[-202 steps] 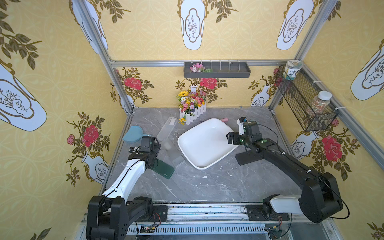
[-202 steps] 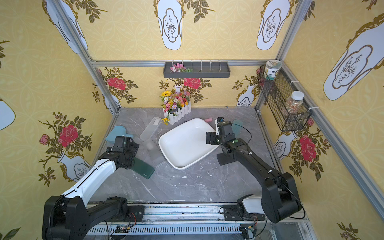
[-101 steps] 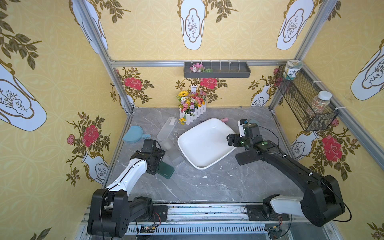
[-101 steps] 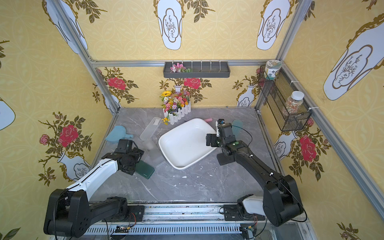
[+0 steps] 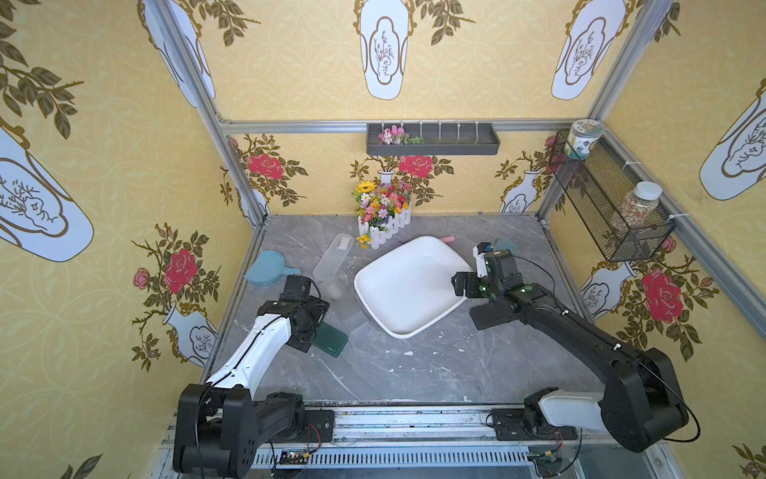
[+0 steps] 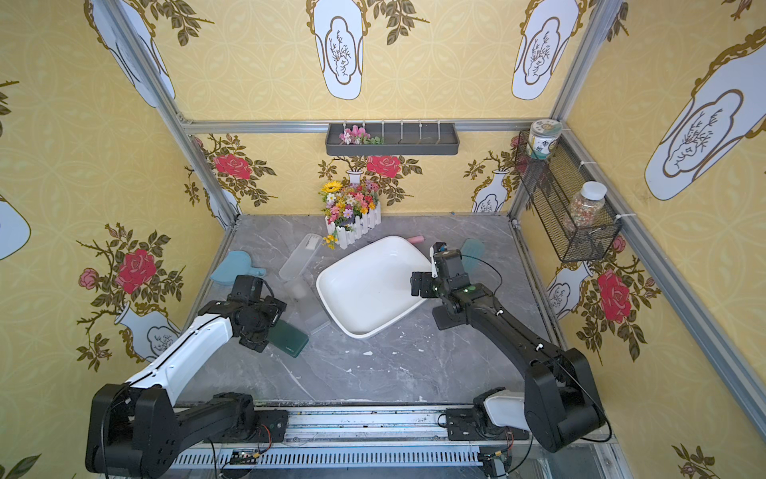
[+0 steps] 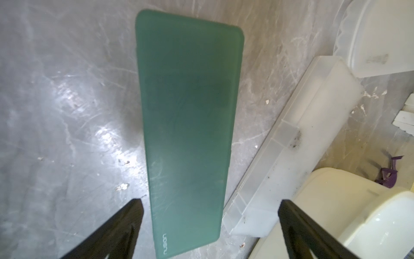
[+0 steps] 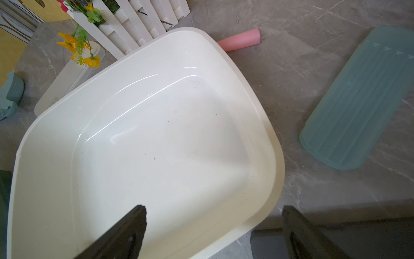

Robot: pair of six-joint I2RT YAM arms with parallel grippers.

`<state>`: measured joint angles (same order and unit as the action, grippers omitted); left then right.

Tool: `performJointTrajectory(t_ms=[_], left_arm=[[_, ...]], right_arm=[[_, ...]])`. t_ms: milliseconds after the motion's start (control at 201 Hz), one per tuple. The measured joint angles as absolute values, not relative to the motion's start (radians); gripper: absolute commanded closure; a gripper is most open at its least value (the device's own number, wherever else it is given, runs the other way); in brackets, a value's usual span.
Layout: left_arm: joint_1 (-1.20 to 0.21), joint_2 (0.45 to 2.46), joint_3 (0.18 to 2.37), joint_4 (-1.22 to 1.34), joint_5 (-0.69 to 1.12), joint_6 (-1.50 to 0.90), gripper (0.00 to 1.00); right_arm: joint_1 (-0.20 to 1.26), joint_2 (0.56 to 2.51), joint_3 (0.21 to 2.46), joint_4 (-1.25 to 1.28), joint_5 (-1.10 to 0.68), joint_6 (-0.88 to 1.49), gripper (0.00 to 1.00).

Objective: Put the pencil case into the storage box
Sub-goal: Pick up the pencil case from the center of the board.

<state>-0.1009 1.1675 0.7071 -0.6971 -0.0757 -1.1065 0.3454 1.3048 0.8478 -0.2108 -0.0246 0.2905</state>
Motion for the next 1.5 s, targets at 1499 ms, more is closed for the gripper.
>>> performJointTrajectory(t_ms=[1499], left_arm=[[-0.094, 1.374, 0.667, -0.6, -0.083, -1.081, 0.1]], right_arm=[[0.346, 1.361, 0.789, -0.174, -0.072, 0.291, 0.03]])
